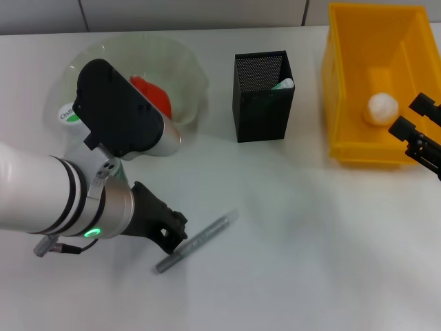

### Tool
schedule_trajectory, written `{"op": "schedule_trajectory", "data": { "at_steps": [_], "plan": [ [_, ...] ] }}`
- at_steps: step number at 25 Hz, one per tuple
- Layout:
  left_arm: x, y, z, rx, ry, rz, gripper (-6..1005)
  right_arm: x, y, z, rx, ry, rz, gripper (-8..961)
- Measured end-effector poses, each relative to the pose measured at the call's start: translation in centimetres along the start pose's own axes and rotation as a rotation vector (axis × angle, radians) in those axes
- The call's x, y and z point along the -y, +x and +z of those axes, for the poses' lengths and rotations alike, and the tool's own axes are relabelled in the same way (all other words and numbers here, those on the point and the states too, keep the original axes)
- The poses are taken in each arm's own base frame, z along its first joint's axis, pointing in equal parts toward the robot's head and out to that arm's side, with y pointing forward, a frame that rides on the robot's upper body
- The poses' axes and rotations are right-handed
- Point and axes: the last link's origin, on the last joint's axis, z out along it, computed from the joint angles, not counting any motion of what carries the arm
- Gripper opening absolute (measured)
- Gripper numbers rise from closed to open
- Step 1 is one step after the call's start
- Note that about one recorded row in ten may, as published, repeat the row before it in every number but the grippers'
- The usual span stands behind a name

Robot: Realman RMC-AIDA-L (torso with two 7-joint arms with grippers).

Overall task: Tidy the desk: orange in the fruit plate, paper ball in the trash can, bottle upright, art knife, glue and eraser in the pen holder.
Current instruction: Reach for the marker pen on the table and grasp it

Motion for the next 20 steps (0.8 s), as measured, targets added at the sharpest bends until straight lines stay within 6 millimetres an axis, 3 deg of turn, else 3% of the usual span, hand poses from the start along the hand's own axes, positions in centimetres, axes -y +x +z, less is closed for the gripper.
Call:
{"op": "schedule_trajectory", "data": {
  "at_steps": [7,14,19,20],
  "plan": [
    [-0.8,-0.2,-0.6,0.034,-0.025,0.029,40,-0.1,0.1,-0.2,-0.004,-0.001,0.005,725],
    [-1.1,0.5,0.0,0.058,-0.034,0.042,221,-0.1,0.2,-0.2,-0.024,-0.014,0.011,725],
    [-0.7,0.7,1.4,0.096,-0.038,0.037,446,-0.2,0.5,0.0,-0.04,-0.02,0.014,725],
    [-0.7,0.7,1.4,0.099,-0.039,0.039,446,-0.2,0.5,0.0,-0.041,-0.019,0.012,725]
  ]
}}
